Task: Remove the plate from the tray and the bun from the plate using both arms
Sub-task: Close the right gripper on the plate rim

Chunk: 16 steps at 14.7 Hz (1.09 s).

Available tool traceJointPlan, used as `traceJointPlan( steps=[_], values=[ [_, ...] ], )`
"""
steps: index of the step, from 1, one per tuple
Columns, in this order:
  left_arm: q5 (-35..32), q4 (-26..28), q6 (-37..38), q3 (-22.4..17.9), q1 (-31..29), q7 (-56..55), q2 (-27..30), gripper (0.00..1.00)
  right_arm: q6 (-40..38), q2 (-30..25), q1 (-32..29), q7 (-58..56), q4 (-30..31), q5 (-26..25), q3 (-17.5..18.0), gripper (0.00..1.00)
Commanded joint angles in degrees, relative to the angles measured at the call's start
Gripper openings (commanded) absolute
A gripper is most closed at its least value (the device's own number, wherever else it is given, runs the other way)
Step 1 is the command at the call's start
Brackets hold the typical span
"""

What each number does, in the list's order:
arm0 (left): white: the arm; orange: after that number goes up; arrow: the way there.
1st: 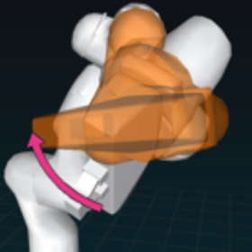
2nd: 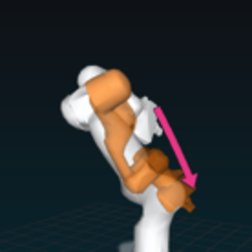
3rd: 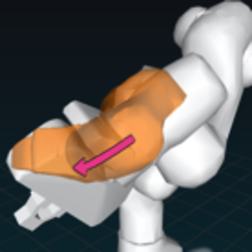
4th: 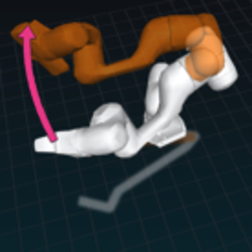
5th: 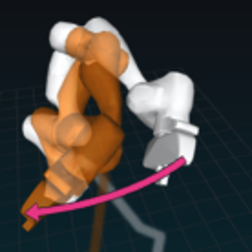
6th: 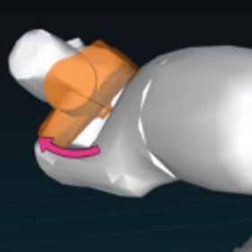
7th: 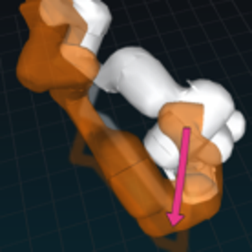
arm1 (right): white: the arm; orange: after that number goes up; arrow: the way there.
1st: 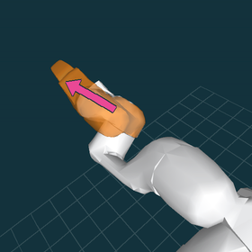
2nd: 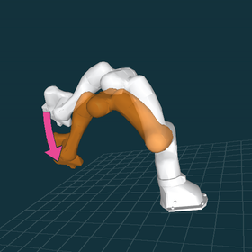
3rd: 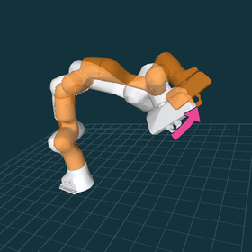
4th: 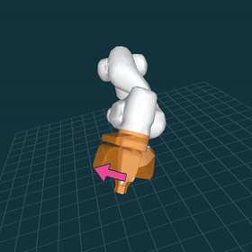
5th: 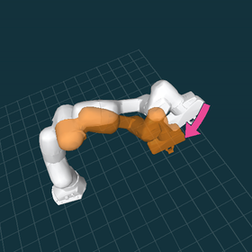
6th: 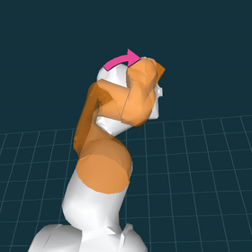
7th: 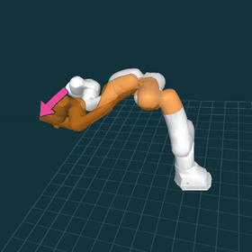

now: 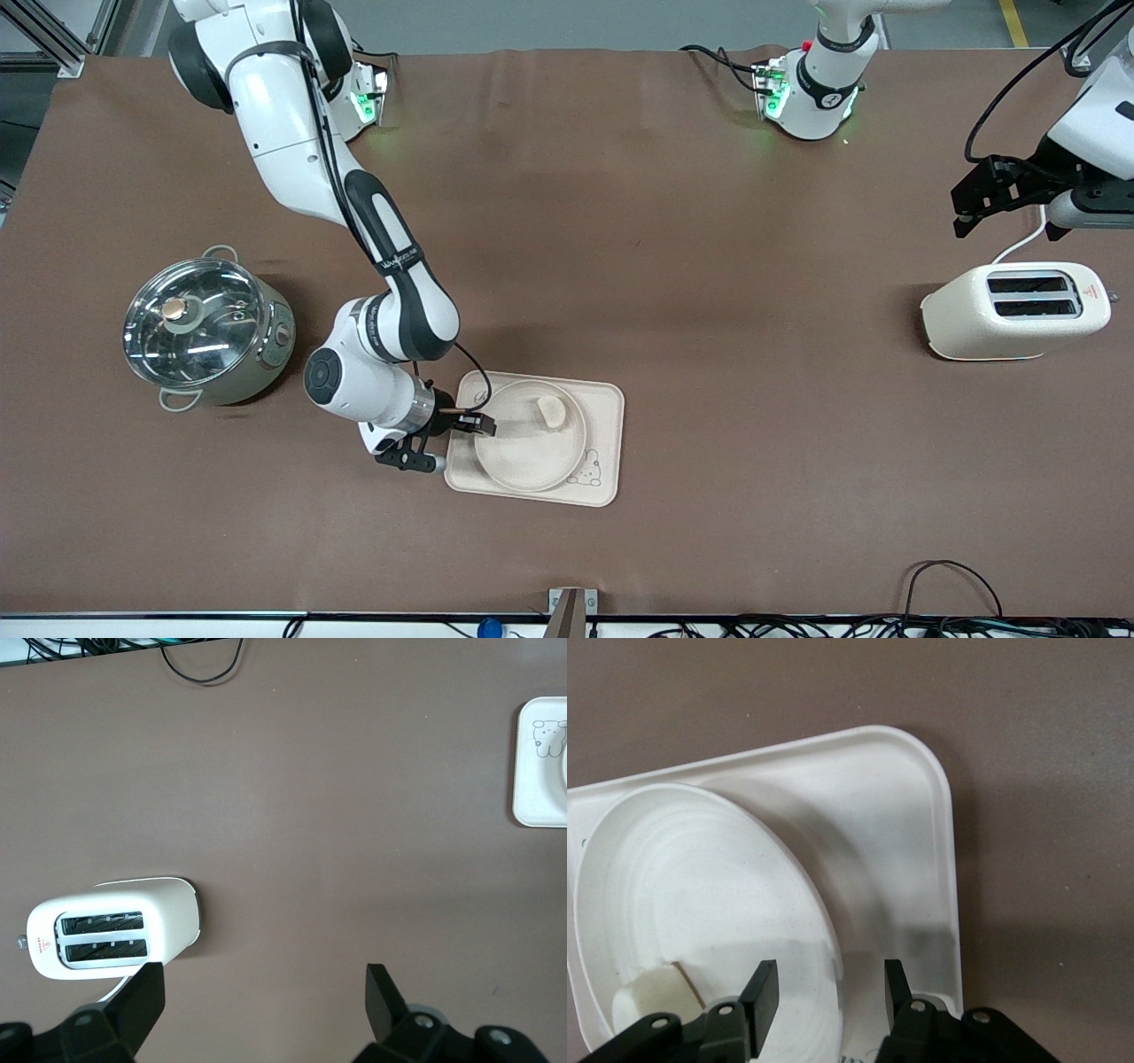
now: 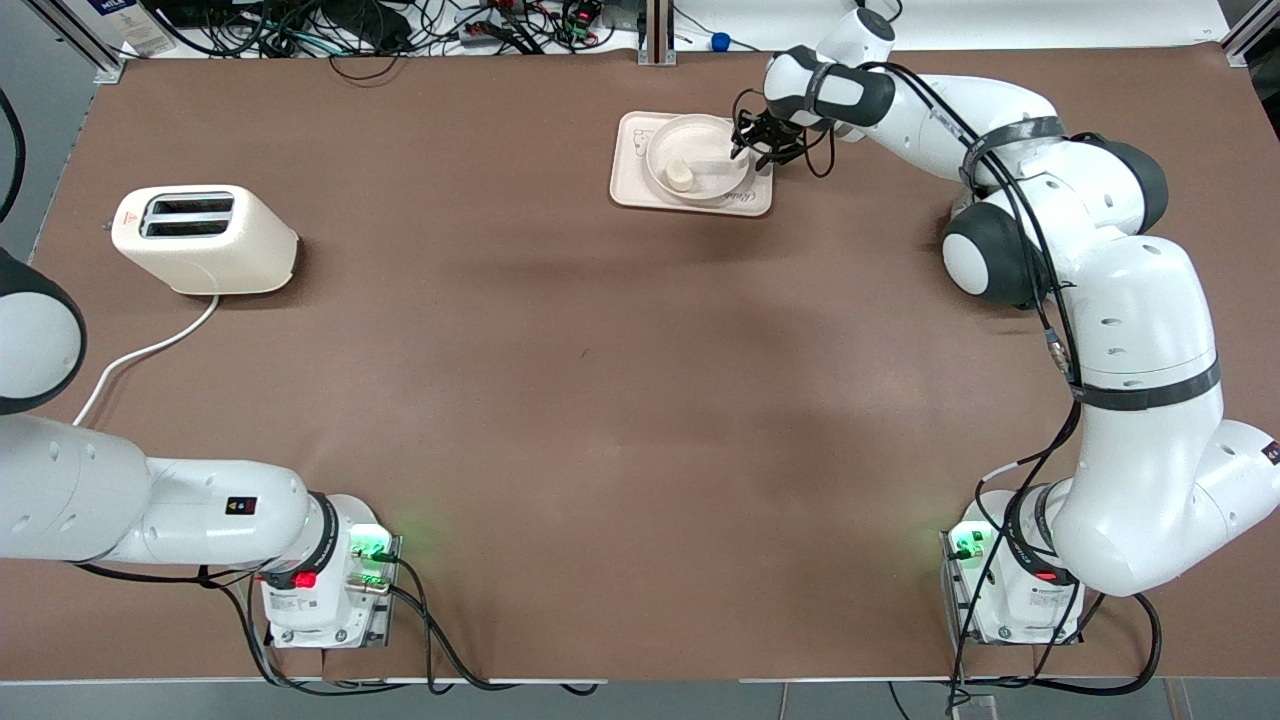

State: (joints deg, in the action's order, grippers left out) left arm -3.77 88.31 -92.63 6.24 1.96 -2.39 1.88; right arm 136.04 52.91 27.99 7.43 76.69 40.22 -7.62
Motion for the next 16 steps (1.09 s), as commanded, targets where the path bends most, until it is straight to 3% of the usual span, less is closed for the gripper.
traceJointPlan(
  steps=[1,2,4,5,11,16],
  values=[
    [-0.53,-1.38,1.31,0.26,-0.11,0.02,-0.47,1.00,0.63,1.58,0.40,-0.22,-1.54,1.00,-0.03,0.37],
    [-0.53,-1.38,1.31,0.26,-0.11,0.02,-0.47,1.00,0.98,2.02,0.92,-0.22,-1.54,0.91,-0.03,0.34],
    [-0.53,-1.30,1.31,0.26,-0.11,0.02,-0.38,1.00,2.56,2.20,1.28,-0.31,-1.28,0.74,-0.03,0.08],
    [-0.53,-1.38,1.31,0.26,-0.11,0.02,-0.47,1.00,2.65,2.20,1.28,-0.23,-1.36,0.74,-0.03,0.03],
    [-0.53,-1.30,1.31,0.26,-0.11,0.11,-0.38,1.00,2.21,0.80,0.58,-1.79,-0.84,1.00,0.06,0.01],
    [-0.53,-1.29,1.75,0.26,-0.11,0.11,-0.47,1.00,-6.14,-8.41,3.03,-2.16,7.48,0.91,-0.03,0.01]
  ],
)
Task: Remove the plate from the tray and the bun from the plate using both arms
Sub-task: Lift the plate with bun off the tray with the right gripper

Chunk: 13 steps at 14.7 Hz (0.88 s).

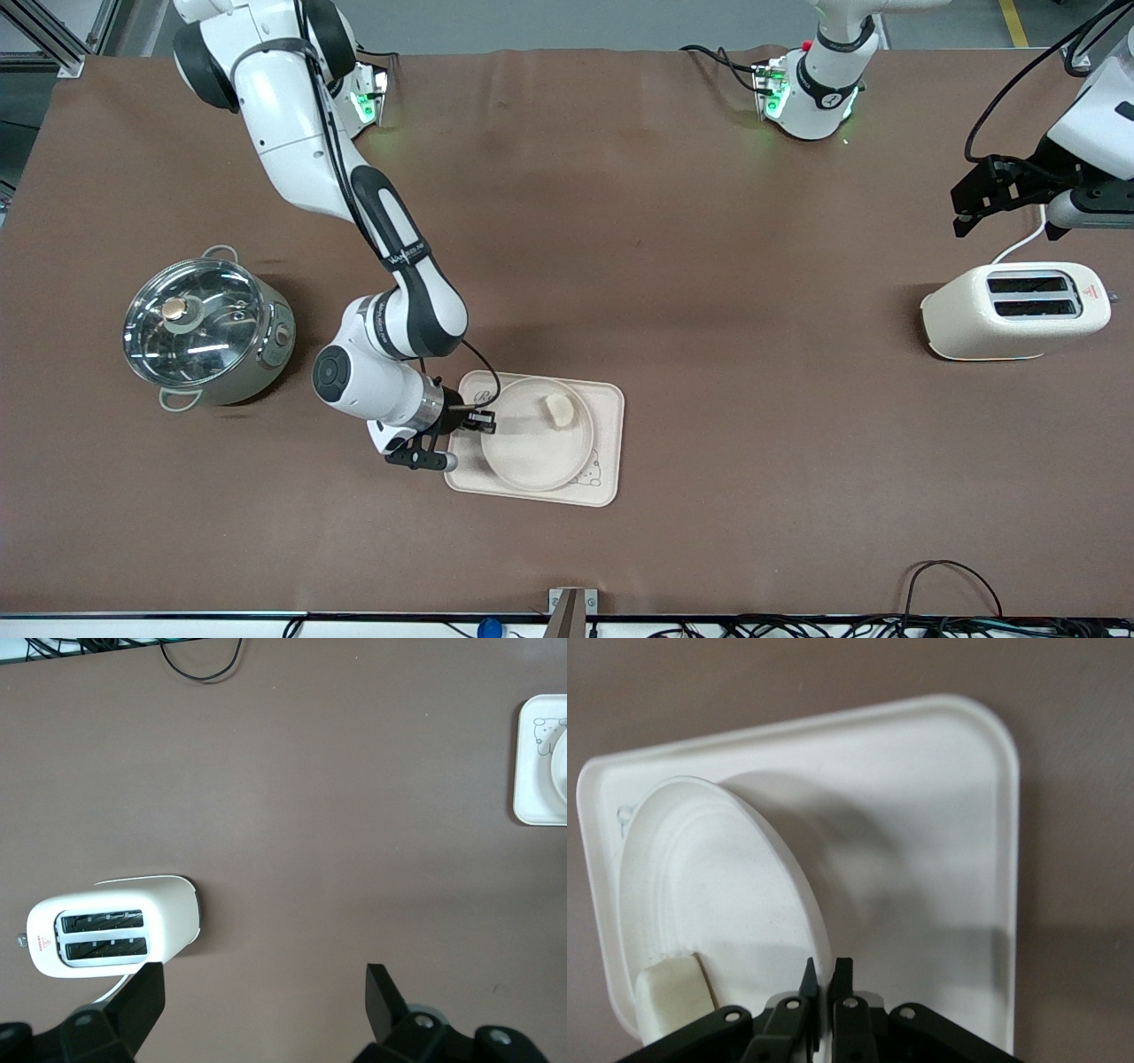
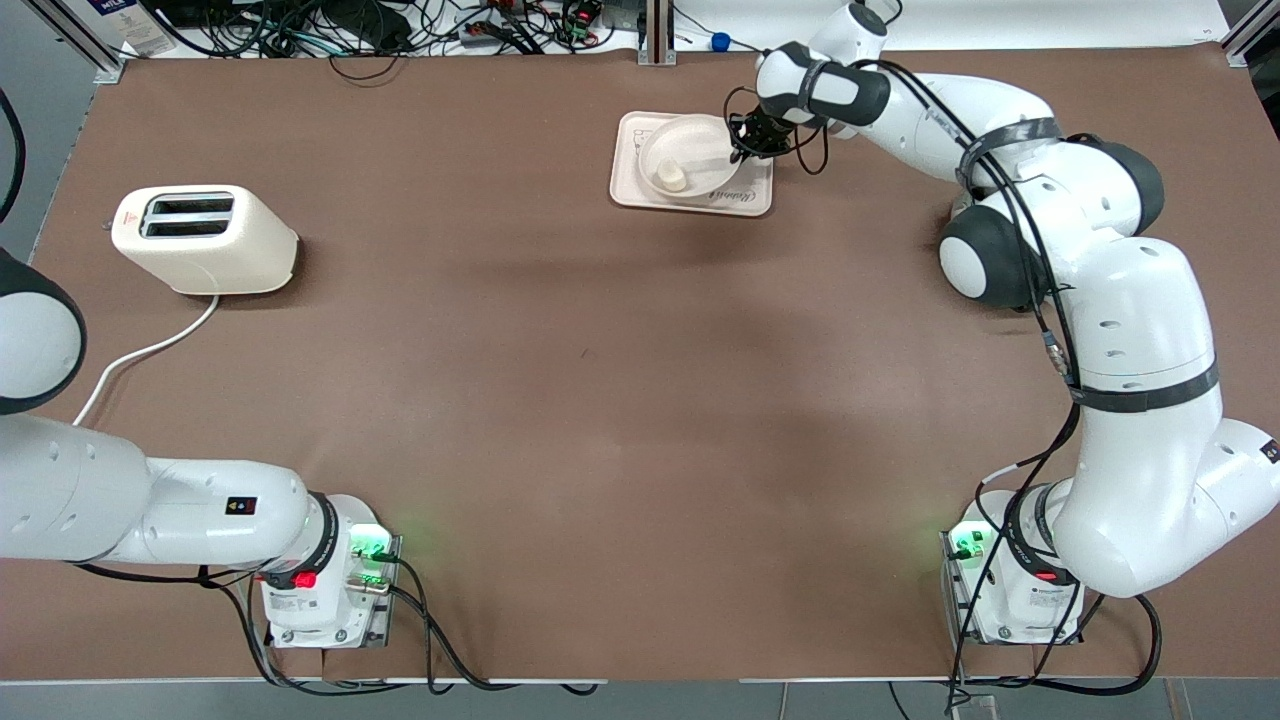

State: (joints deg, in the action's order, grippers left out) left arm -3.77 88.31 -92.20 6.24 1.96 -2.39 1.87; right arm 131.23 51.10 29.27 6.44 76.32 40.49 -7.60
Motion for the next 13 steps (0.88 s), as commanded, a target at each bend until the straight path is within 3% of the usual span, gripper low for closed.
traceJointPlan(
  steps=[1,4,7,13],
  values=[
    [-0.53,-1.38,1.32,0.26,-0.20,0.11,-0.46,1.00,-0.37,-9.06,3.24,-1.25,11.88,0.64,-0.13,0.00],
    [-0.53,-1.38,1.41,0.26,-0.11,-0.06,-0.38,1.00,5.69,-17.85,7.10,-3.26,26.29,0.55,0.04,0.00],
    [-0.53,-1.30,1.67,0.26,-0.11,-0.15,-0.38,1.00,7.64,-24.10,9.13,-5.29,36.41,0.64,0.04,0.00],
    [-0.53,-1.38,3.16,0.26,-0.02,-0.16,-0.38,1.00,14.13,-26.58,14.58,-6.00,44.61,0.64,0.04,0.02]
  ],
)
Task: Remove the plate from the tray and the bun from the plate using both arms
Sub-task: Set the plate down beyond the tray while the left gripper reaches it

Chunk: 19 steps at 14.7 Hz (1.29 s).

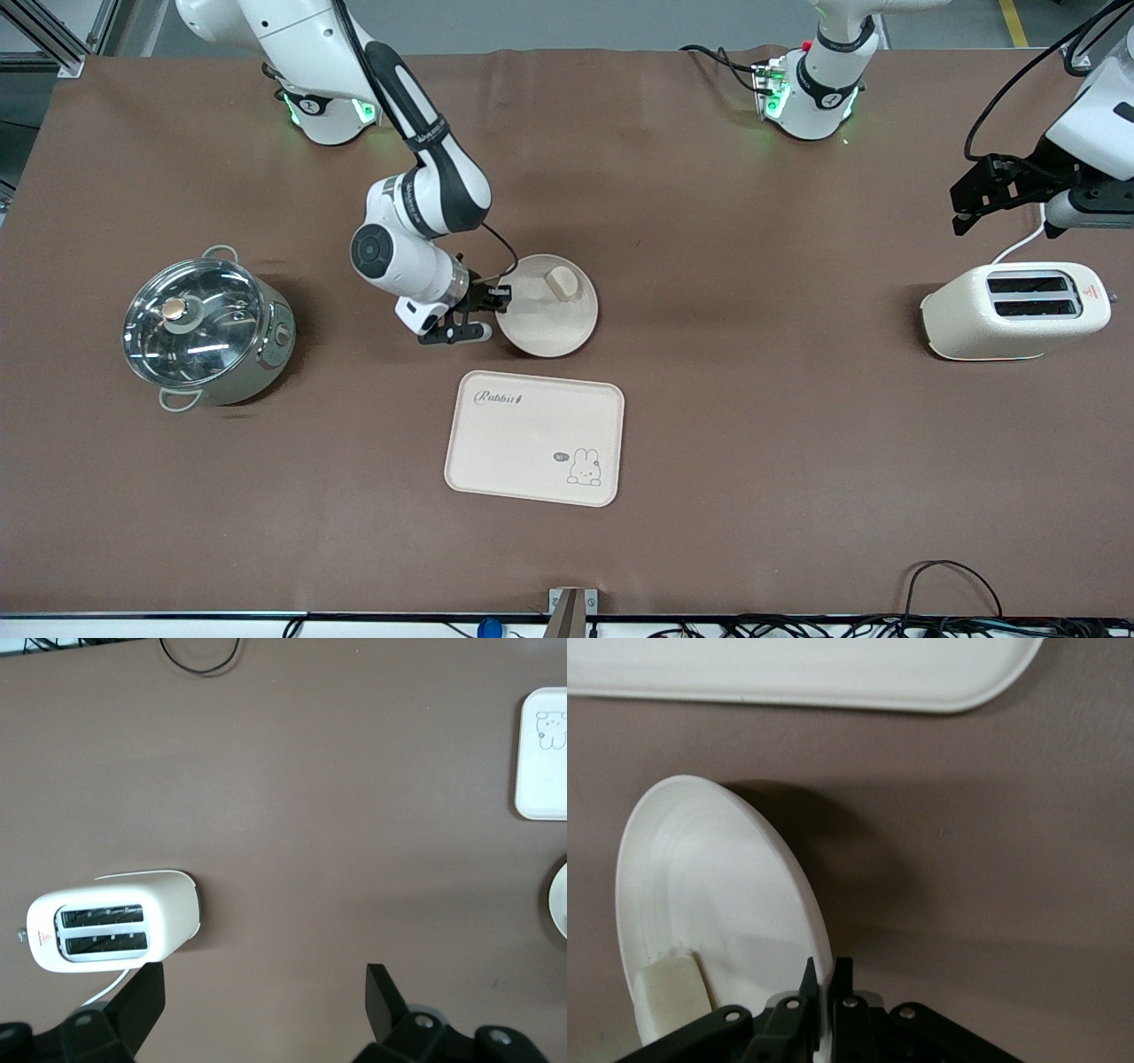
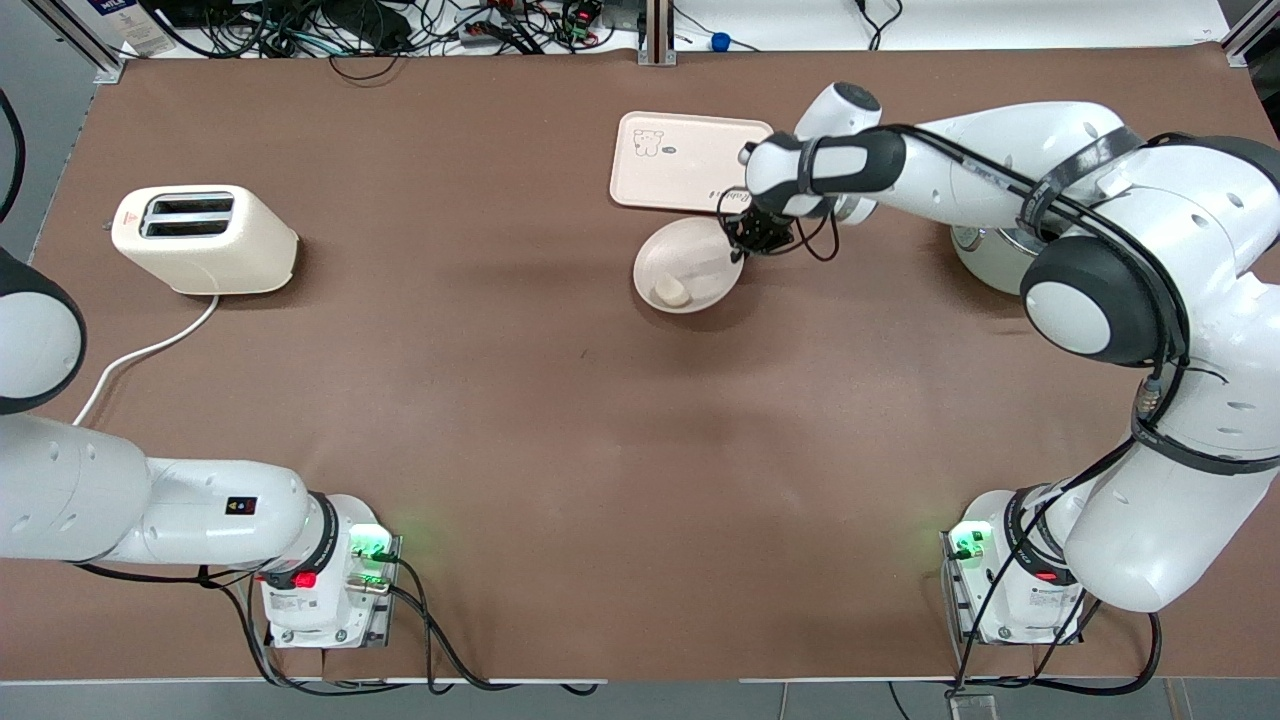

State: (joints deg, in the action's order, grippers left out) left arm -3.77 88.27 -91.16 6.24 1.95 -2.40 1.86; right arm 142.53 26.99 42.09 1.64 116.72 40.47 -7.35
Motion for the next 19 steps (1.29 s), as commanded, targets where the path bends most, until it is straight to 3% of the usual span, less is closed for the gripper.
traceJointPlan(
  steps=[1,2,3,4,9,11,13,14,17,19],
  values=[
    [-0.71,-1.34,2.39,0.26,-0.02,0.02,-0.36,1.00,2.75,-2.47,1.77,-1.20,4.31,0.66,-0.21,0.16],
    [-0.80,-1.26,3.35,0.35,-0.02,-0.07,-0.36,1.00,2.49,-2.47,1.42,-1.11,4.31,0.75,-0.21,0.57],
    [-0.97,-1.26,5.71,0.78,0.07,-0.33,-0.19,1.00,2.31,-2.47,1.24,-1.02,4.40,0.75,-0.21,0.84],
    [-1.15,-0.99,6.86,1.57,-0.10,-0.42,-0.01,1.00,2.22,-2.90,0.98,-0.85,4.83,0.75,-0.29,1.00],
    [6.39,1.99,4.87,3.94,0.77,-5.84,0.08,1.00,-5.23,-7.55,-7.09,-2.42,4.93,0.66,-0.64,1.00],
    [6.67,6.19,-4.59,8.94,3.05,-13.99,-2.11,1.00,-5.86,-9.84,-10.17,-8.28,4.58,-0.65,-1.60,1.00],
    [5.36,6.92,-13.83,14.04,7.08,-25.41,-8.94,1.00,-7.78,-12.39,-12.81,-11.99,3.70,-3.98,-5.20,1.00],
    [2.40,6.48,-18.65,14.84,10.41,-31.73,-13.41,1.00,-12.67,-13.44,-13.69,-12.18,1.35,-7.74,-7.39,1.00],
    [-7.79,3.59,-27.99,14.94,21.05,-46.69,-25.54,1.00,-30.95,-14.24,-15.02,-12.09,-8.84,-17.07,-14.77,1.00],
    [-13.43,1.65,-31.17,14.76,26.33,-53.82,-32.67,1.00,-39.74,-15.29,-15.02,-12.18,-16.30,-26.01,-19.08,1.00]
  ],
)
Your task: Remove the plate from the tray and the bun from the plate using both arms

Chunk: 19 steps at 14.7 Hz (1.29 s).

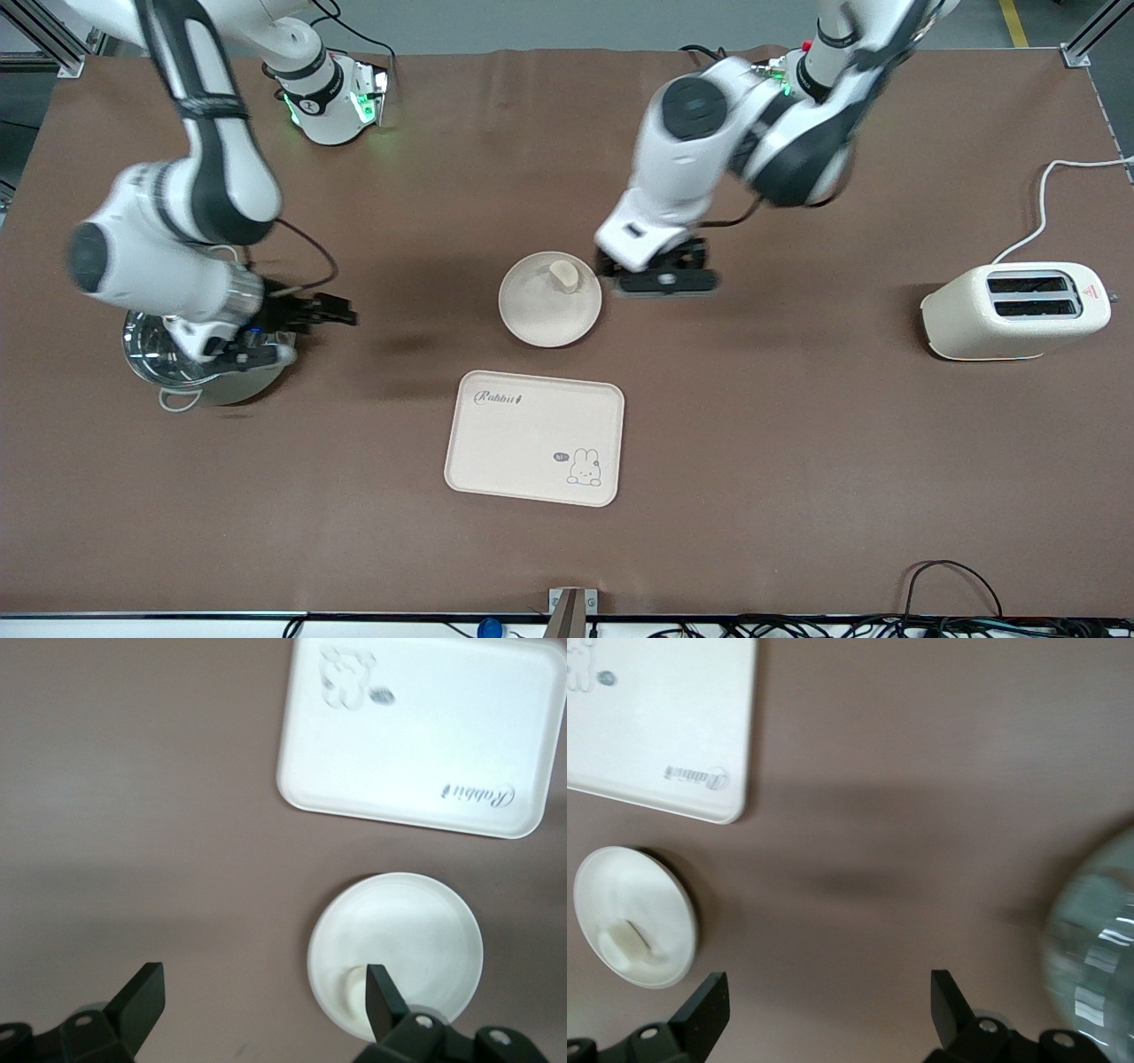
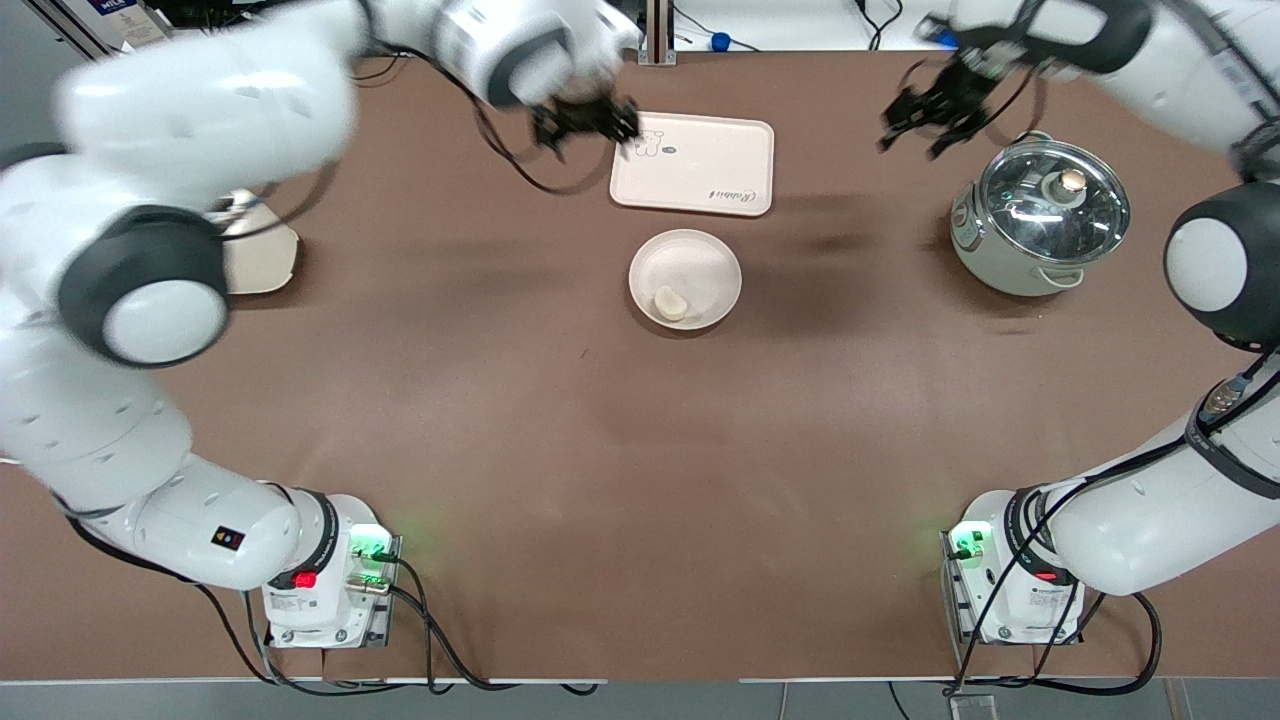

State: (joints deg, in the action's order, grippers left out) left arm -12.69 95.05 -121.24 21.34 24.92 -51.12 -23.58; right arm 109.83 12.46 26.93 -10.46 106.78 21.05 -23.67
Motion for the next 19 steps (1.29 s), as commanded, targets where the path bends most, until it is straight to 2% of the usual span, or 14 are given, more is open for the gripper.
traceJointPlan(
  steps=[1,3,4,6,7,9,10,11,15,17,19],
  values=[
    [-6.02,-6.09,-3.46,-0.33,4.51,-8.35,-10.32,0.99,-10.48,-0.94,0.14,0.00,-9.45,-9.24,-3.74,1.00],
    [-7.00,-6.28,-9.51,-0.33,6.28,-15.12,-15.16,0.99,-16.03,-1.12,-1.08,-0.18,-15.35,-12.24,-4.62,1.00],
    [-7.09,-6.19,-12.07,-0.33,6.98,-17.67,-16.83,0.99,-19.36,-1.47,-2.83,-0.26,-17.98,-13.48,-4.19,1.00],
    [-7.61,-5.93,-13.94,-0.86,9.09,-20.59,-18.78,0.99,-23.68,-2.78,-6.42,-0.44,-19.33,-15.33,-1.74,1.00],
    [-8.49,-5.75,-14.11,-0.95,9.53,-21.73,-19.57,0.99,-25.61,-4.62,-10.71,-0.44,-19.33,-15.33,1.49,1.00],
    [-11.46,-5.58,-14.29,-0.95,10.76,-26.37,-20.98,0.99,-28.34,-8.31,-21.95,-0.35,-18.98,-16.03,11.76,1.00],
    [-12.35,-4.97,-14.29,-0.95,10.94,-27.79,-21.07,0.98,-29.40,-10.07,-25.22,-0.18,-18.89,-17.34,14.94,1.00],
    [-12.45,-4.09,-14.29,-0.95,11.03,-28.15,-20.98,0.98,-30.11,-12.09,-26.30,0.00,-18.63,-18.49,16.02,1.00],
    [-12.45,-2.15,-14.29,-0.95,12.26,-29.12,-20.89,0.98,-31.34,-18.34,-25.88,0.00,-18.19,-19.98,14.89,1.00],
    [-12.54,-0.92,-14.29,-0.95,12.26,-29.21,-20.72,0.96,-30.73,-18.44,-23.16,0.35,-18.10,-24.01,14.54,1.00],
    [-12.62,0.13,-14.29,-0.95,12.17,-29.21,-20.37,0.88,-28.63,-17.91,-22.10,0.53,-17.75,-24.56,12.26,1.00]
  ],
)
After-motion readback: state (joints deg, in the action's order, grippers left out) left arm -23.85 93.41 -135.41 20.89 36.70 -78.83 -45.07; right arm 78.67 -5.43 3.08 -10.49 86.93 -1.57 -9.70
